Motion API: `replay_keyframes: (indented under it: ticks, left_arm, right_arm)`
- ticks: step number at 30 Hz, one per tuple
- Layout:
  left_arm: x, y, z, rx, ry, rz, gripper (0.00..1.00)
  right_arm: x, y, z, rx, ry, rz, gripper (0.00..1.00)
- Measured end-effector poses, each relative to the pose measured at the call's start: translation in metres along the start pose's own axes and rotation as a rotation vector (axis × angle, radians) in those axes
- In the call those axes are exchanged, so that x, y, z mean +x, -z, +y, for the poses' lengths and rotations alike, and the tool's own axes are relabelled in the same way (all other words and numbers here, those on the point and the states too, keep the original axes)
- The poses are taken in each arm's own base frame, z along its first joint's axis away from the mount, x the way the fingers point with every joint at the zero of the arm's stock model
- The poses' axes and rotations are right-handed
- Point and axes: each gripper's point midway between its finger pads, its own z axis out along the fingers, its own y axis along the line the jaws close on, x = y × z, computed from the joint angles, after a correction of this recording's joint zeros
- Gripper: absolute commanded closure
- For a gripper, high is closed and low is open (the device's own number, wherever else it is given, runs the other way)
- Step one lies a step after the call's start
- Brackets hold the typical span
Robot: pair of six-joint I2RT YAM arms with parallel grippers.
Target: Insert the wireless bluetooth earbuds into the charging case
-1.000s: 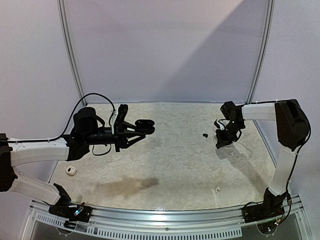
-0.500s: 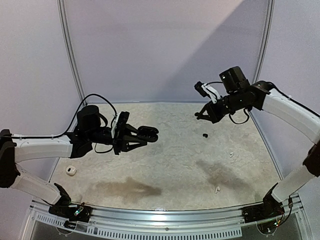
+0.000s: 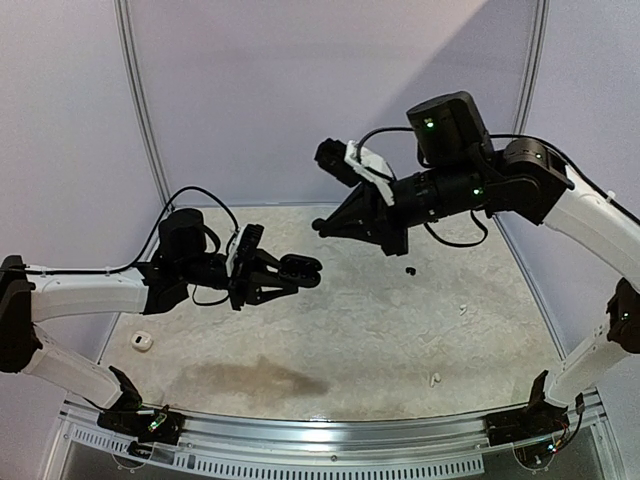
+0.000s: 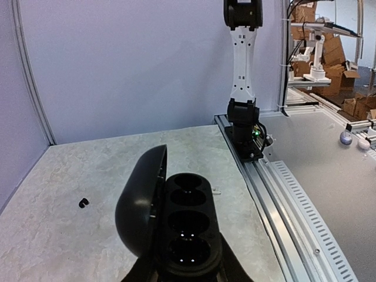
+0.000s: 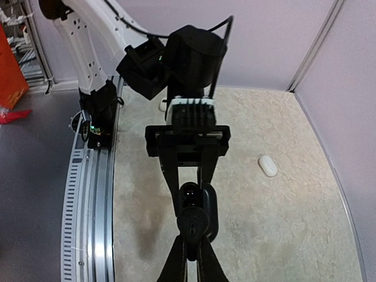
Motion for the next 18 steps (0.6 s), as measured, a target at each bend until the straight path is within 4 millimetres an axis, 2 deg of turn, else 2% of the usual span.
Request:
replay_keyframes:
  ticks: [4,8,13,18]
  left_arm:
    - [0.002,-0.001,0.001,-0.017,0.012,0.013,1.0]
    - [0.001,0.0,0.002,-0.034,0.012,0.018,1.0]
    - [0.003,0.0,0.003,-0.048,0.019,0.031,1.0]
    - [0.006,0.0,0.004,-0.061,0.022,0.045,1.0]
  right_arm:
    - [0.02,-0.026,0.012,-0.029,0.05,0.112,1.0]
    - [0.043,-0.042,0.017,-0.043,0.086,0.223,1.0]
    - [0.057,-0.049,0.015,-0.027,0.124,0.297,1.0]
    - [0.059,-0.052,0.008,-0.003,0.156,0.327,1.0]
